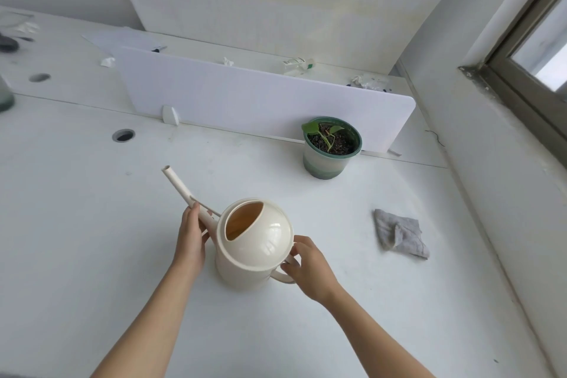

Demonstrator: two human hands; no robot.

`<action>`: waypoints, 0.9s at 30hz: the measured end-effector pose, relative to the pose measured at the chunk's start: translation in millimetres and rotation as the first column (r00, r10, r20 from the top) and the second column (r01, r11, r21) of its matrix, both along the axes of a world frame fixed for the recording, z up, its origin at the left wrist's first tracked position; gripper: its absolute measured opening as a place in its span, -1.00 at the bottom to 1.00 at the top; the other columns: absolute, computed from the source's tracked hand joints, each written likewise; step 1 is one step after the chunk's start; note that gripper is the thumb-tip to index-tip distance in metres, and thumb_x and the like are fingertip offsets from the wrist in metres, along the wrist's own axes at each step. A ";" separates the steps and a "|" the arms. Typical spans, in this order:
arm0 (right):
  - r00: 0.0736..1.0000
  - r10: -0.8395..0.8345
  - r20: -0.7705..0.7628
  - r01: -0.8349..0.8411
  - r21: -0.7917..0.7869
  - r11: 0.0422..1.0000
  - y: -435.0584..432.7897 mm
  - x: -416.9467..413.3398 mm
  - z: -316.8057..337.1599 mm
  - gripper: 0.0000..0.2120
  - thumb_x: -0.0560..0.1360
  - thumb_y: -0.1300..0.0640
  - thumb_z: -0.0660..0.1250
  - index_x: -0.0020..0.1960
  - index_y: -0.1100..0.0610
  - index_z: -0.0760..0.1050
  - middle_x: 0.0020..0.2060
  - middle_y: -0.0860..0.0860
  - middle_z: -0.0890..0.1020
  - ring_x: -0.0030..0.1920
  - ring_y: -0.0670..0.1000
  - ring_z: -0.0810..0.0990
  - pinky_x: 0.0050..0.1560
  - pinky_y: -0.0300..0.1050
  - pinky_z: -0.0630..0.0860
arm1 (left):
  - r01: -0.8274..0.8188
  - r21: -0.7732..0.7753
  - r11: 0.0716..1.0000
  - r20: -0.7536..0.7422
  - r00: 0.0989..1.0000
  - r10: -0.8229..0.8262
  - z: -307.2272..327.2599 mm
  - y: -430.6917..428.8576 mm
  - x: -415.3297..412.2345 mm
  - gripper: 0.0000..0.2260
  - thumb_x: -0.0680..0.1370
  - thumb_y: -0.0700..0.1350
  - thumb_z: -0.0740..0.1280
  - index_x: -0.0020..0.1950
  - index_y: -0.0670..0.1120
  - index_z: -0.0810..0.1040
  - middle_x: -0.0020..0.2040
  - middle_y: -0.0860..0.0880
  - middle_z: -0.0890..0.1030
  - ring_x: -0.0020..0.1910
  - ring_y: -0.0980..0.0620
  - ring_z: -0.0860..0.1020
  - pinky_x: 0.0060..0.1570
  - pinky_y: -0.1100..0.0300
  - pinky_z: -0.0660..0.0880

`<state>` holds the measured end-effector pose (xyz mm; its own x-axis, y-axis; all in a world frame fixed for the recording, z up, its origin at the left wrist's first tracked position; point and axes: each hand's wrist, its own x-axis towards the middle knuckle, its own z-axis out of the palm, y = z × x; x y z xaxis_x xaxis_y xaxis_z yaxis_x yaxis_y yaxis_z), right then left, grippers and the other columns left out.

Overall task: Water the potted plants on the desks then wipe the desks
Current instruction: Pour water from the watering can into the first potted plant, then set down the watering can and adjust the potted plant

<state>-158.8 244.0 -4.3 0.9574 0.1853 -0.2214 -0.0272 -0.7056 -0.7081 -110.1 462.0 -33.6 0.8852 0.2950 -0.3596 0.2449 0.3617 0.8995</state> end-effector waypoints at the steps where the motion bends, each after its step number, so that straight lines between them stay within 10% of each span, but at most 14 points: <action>1: 1.000 0.013 -0.004 -0.013 0.001 1.000 2.7 -0.9 -1.0 -0.96 0.48 0.18 0.25 -0.14 0.12 0.41 0.29 0.05 0.42 0.26 0.00 0.38 0.18 -0.22 0.35 | -0.013 -0.007 1.000 -0.009 1.000 0.013 0.3 2.3 -3.4 -0.72 0.61 0.05 0.02 0.06 -0.13 0.36 -0.15 -0.10 0.49 -0.17 0.01 0.46 -0.22 0.20 0.37; 13: 0.999 0.039 -0.024 -0.037 0.056 0.998 14.5 0.1 2.7 -0.80 0.48 0.18 0.27 0.04 0.28 0.45 0.20 0.02 0.45 0.16 0.02 0.45 -0.01 -0.31 0.30 | -0.059 -0.044 0.997 -0.138 0.989 0.052 -3.2 15.0 -20.0 -0.61 0.59 0.14 0.03 0.07 -0.15 0.42 -0.09 -0.08 0.55 0.05 -0.06 0.48 -0.11 0.18 0.42; 21: 0.999 0.047 0.016 -0.048 0.089 0.995 -21.5 16.5 16.8 -0.61 0.41 0.07 0.42 0.17 0.20 0.47 0.20 0.02 0.48 0.16 -0.04 0.47 0.12 -0.29 0.35 | -0.261 0.342 0.903 -0.041 0.956 0.292 62.6 6.5 -25.3 -0.58 0.58 -0.06 0.16 0.42 -0.14 0.28 0.35 -0.15 0.40 0.35 -0.11 0.37 0.36 -0.06 0.29; 27: 0.971 -0.226 0.077 0.214 0.142 0.967 -77.9 71.4 47.1 -0.63 0.42 0.10 0.40 0.18 0.18 0.49 0.16 0.05 0.56 0.09 -0.05 0.51 0.08 -0.17 0.44 | -0.049 0.342 0.939 0.092 0.996 0.019 122.7 -65.6 27.8 -0.67 0.58 -0.14 0.17 0.35 -0.11 0.37 0.13 -0.05 0.44 0.16 -0.02 0.44 0.30 0.01 0.35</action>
<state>-87.4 166.1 42.8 0.9929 -0.0105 -0.1183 -0.1016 -0.5903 -0.8008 -82.2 396.5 89.1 0.8955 0.4174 -0.1543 0.1542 0.0342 0.9875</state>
